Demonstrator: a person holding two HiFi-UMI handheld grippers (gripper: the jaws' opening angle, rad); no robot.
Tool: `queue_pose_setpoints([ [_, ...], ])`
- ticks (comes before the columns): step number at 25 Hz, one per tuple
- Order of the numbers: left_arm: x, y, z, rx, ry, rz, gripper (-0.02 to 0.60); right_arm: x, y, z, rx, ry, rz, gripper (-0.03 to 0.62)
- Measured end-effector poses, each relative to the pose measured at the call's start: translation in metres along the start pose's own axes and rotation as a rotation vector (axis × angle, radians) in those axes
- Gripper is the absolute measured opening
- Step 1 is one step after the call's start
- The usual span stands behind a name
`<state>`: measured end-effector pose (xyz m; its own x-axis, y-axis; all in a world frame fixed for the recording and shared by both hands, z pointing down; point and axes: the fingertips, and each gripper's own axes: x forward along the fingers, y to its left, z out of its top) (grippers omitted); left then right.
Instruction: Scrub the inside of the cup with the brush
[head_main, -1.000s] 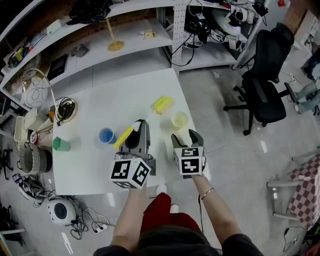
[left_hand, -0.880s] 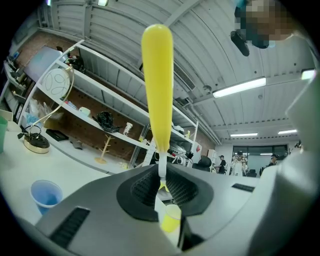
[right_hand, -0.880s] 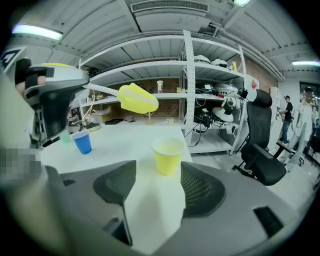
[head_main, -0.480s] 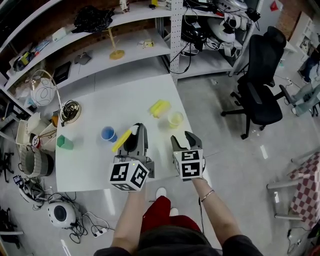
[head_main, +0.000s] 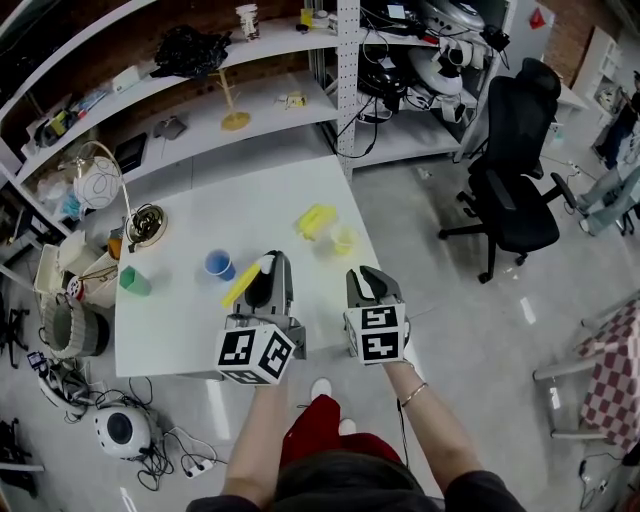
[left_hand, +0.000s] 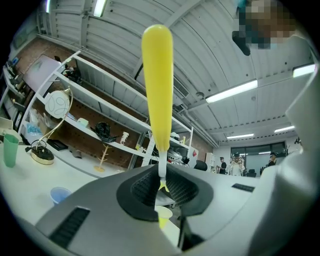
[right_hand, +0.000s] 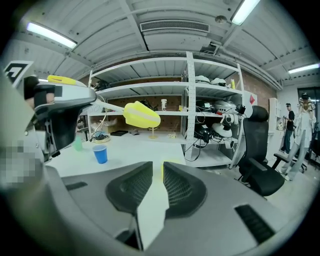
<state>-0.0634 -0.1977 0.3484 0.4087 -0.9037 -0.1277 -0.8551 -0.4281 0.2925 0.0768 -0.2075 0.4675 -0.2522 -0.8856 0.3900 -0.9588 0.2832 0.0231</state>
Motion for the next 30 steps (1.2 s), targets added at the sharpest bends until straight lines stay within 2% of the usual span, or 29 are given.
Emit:
queue_pose_setpoints([
  [4, -0.011, -0.009, 0.006, 0.006, -0.009, -0.003, 0.043, -0.017, 0.002, 0.008, -0.008, -0.038, 0.000, 0.048],
  [12, -0.035, -0.021, 0.016, 0.019, -0.030, -0.015, 0.043, -0.049, 0.009, 0.017, -0.021, -0.107, 0.003, 0.022],
  [21, -0.059, -0.031, 0.029, 0.029, -0.046, -0.025, 0.043, -0.083, 0.017, 0.027, -0.014, -0.166, -0.013, 0.018],
  [30, -0.077, -0.047, 0.034, 0.034, -0.052, -0.049, 0.043, -0.114, 0.015, 0.027, -0.007, -0.180, -0.054, 0.018],
])
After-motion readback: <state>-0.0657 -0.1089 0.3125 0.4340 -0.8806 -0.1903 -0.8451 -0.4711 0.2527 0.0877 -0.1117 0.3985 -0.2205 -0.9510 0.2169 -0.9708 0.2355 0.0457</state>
